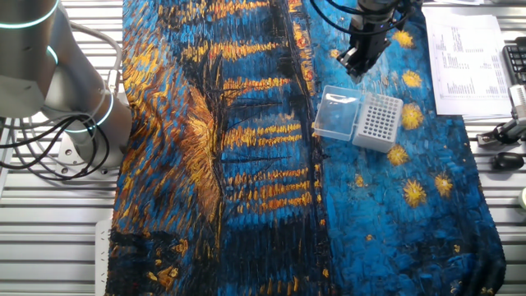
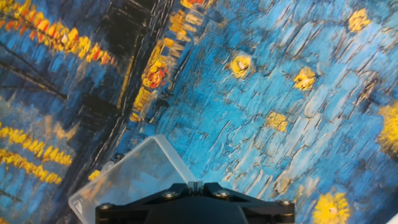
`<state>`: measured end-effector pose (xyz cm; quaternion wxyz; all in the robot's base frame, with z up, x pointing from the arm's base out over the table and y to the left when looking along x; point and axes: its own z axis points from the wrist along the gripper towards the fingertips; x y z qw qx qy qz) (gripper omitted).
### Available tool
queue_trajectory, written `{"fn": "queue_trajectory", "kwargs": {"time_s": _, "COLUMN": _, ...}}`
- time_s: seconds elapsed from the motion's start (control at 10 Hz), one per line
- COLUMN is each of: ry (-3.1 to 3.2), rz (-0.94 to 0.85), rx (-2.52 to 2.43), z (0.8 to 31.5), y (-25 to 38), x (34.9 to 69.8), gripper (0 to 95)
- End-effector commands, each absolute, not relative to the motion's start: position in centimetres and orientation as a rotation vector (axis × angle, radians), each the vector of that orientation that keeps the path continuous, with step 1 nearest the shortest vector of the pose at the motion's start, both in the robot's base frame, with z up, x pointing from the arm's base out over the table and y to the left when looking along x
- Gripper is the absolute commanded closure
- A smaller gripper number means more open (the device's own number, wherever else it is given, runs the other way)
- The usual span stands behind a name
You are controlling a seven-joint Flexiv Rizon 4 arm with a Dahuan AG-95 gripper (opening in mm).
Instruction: Insert a medium pipette tip into the holder for medium pipette tips
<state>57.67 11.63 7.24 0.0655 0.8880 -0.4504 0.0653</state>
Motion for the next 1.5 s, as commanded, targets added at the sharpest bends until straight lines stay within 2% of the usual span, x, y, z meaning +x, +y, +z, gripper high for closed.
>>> {"fn": "queue_trajectory", "kwargs": {"time_s": 0.1, "ry": -1.363, "rz": 0.224, "rx": 2.672, "z": 7.06, "y": 11.36, "x": 57.9, "gripper": 95.0}}
{"fn": "queue_trajectory", "kwargs": {"time_s": 1.5, "ry": -1.181, "rz": 0.28, "rx": 2.705, "z": 6.83, "y": 10.42, "x": 57.82, "gripper": 95.0}}
